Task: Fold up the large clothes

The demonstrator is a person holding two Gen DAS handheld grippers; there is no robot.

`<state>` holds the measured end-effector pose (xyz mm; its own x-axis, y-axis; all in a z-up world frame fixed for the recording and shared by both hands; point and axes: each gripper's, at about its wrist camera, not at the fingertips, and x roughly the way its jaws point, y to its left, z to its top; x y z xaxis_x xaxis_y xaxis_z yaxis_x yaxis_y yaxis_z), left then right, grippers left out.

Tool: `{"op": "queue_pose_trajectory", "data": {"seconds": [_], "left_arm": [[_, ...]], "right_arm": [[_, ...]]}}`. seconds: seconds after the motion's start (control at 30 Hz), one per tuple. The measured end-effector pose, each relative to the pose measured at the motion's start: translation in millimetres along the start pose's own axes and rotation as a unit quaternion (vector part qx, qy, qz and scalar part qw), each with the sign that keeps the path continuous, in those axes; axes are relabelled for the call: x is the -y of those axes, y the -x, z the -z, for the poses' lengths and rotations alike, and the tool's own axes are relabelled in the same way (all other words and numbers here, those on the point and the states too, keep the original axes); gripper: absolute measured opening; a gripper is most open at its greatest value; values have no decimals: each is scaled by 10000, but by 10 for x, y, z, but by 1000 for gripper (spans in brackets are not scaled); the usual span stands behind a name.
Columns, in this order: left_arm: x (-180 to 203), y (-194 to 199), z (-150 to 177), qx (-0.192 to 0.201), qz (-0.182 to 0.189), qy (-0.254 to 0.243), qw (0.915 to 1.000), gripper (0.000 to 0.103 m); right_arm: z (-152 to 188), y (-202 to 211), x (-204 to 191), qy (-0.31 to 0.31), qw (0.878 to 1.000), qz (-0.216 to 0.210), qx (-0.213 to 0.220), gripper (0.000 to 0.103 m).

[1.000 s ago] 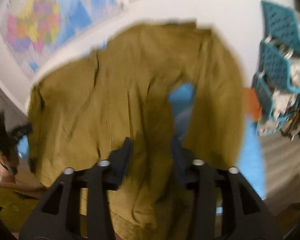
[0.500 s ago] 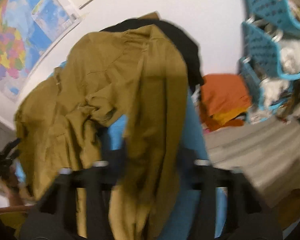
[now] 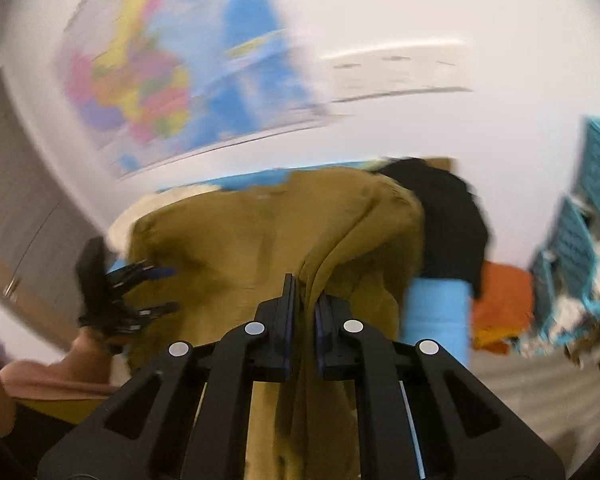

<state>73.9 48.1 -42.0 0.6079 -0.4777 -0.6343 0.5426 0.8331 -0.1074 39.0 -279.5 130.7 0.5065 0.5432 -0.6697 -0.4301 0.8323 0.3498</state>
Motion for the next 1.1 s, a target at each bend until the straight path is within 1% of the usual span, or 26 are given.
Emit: {"op": "queue_pose_trajectory", "data": {"seconds": [0.07, 0.1, 0.23, 0.3, 0.43, 0.5, 0.53, 0.57, 0.6, 0.63, 0.67, 0.73, 0.77, 0.8, 0.83, 0.87, 0.9, 0.93, 0.97, 1.0, 1.03, 1.07, 1.1], "left_arm": [[-16, 29, -52, 65, 133, 11, 9999, 77], [-27, 49, -66, 105, 178, 16, 9998, 77], [-161, 141, -68, 220, 242, 170, 9993, 77], [-263, 202, -39, 249, 303, 340, 9987, 77], [-503, 311, 70, 267, 104, 592, 9978, 77], [-613, 311, 140, 179, 49, 748, 9970, 77], [-649, 285, 172, 109, 81, 803, 9967, 77], [-671, 245, 202, 26, 110, 835, 9964, 77], [-675, 207, 229, -51, 122, 848, 9963, 77], [-664, 154, 264, -146, 175, 843, 9962, 78], [-643, 95, 299, -245, 279, 833, 9958, 79], [-589, -8, 348, -393, 449, 817, 9949, 82], [-545, -81, 372, -507, 557, 758, 9943, 83], [-515, -140, 396, -591, 610, 700, 9939, 84], [-466, -206, 427, -722, 640, 623, 9934, 84], [-441, -259, 454, -829, 692, 590, 9924, 84], [-424, -284, 482, -909, 753, 579, 9913, 84], [-417, -331, 516, -1043, 851, 574, 9892, 84], [-420, -375, 550, -1167, 915, 588, 9872, 84], [-438, -425, 552, -1244, 924, 594, 9861, 81], [-456, -466, 577, -1365, 881, 594, 9849, 65], [-489, -507, 596, -1520, 849, 620, 9828, 55], [-513, -527, 603, -1626, 849, 683, 9807, 38]], "right_arm": [[-97, -165, -258, 292, 9993, -209, -115, 9], [-150, -317, -443, 487, 9978, -398, -204, 9], [-236, -923, -810, 799, 9916, -830, -593, 9], [-247, -1291, -877, 792, 9881, -1016, -837, 9], [-212, -1907, -852, 583, 9838, -1143, -1251, 9], [-144, -2241, -809, 453, 9810, -1147, -1497, 10], [-115, -2360, -816, 394, 9803, -1099, -1591, 13], [-83, -2475, -793, 360, 9800, -994, -1686, 20], [-54, -2573, -772, 352, 9791, -894, -1794, 38], [-44, -2595, -748, 290, 9786, -887, -1832, 50], [-39, -2588, -705, 240, 9785, -915, -1833, 57], [-74, -2464, -647, 287, 9814, -909, -1667, 57], [-111, -2335, -596, 316, 9837, -962, -1487, 57], [-156, -2205, -526, 321, 9867, -960, -1276, 60], [-185, -2108, -466, 324, 9899, -826, -1103, 63], [-229, -1978, -342, 332, 9947, -498, -830, 71], [-251, -1934, -246, 297, 9970, -260, -668, 77], [-275, -1866, -71, 155, 9986, 79, -500, 78], [-282, -1841, 124, -26, 9983, 386, -442, 81], [-267, -1843, 320, -241, 9971, 580, -431, 84], [-242, -1865, 473, -427, 9960, 635, -461, 85], [-200, -1911, 639, -634, 9946, 616, -539, 86], [-145, -1974, 800, -867, 9927, 564, -621, 86]]}}
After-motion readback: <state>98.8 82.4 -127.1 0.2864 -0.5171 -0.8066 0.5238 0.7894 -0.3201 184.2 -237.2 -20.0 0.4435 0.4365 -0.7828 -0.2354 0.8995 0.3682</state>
